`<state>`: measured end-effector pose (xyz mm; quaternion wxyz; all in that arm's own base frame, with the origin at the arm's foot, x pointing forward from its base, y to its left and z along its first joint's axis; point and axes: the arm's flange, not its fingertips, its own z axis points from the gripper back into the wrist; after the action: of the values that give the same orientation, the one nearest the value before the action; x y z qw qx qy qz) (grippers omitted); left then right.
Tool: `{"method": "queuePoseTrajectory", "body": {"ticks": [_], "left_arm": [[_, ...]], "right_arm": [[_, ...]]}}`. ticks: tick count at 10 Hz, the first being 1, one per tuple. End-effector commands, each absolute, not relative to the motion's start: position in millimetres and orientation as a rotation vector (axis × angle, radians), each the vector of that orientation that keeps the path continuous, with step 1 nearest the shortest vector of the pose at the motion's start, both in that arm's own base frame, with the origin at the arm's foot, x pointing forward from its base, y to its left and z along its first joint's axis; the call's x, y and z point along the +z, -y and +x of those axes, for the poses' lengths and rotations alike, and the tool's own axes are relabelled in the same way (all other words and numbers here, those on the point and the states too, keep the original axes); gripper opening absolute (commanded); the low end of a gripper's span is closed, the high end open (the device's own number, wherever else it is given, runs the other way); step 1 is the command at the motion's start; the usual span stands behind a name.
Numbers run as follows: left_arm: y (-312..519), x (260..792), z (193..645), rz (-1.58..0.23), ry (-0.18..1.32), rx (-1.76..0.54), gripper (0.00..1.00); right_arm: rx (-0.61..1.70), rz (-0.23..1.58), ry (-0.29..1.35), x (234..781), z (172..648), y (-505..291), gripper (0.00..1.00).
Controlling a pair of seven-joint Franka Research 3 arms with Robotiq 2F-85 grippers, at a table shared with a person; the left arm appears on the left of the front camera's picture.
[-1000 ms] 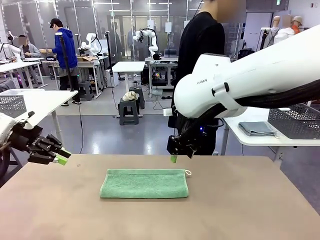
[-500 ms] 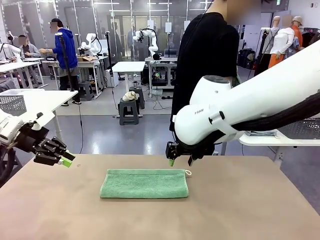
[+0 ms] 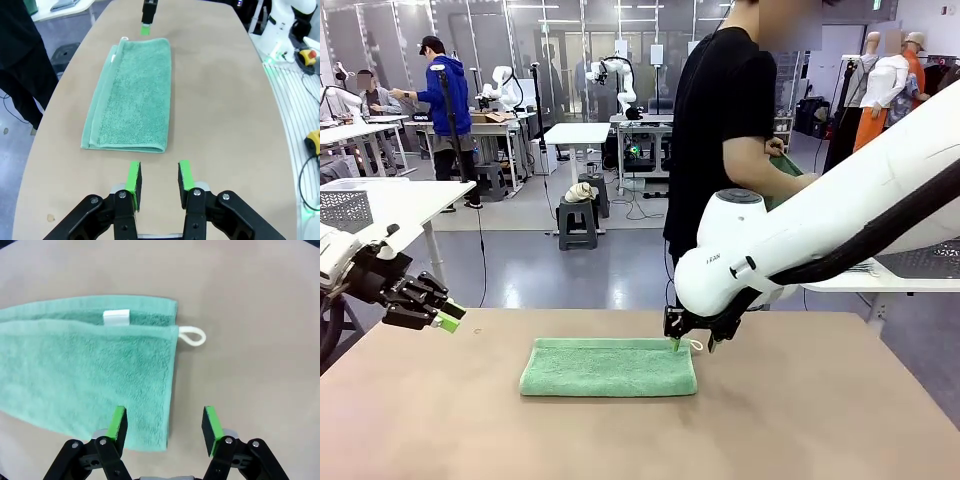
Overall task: Fold the towels and place them in the basket.
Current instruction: When a person lays out a Towel with hook on the table, fold it in half twice.
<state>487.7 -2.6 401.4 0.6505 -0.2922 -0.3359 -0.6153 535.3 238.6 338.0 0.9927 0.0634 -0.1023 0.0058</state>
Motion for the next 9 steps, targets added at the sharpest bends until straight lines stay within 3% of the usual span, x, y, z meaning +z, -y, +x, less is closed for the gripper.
{"method": "queuePoseTrajectory", "body": {"ticks": [1,9], "left_arm": [[2.0,403.8,486.4,-0.669,0.777,-1.410,0.40],[2.0,403.8,486.4,-0.669,0.777,-1.410,0.40]], "right_arm": [[-0.051,0.135,0.185,327.8,554.2,-254.7,0.76],[-0.099,0.074,0.129,294.8,569.4,-267.6,0.76]]}}
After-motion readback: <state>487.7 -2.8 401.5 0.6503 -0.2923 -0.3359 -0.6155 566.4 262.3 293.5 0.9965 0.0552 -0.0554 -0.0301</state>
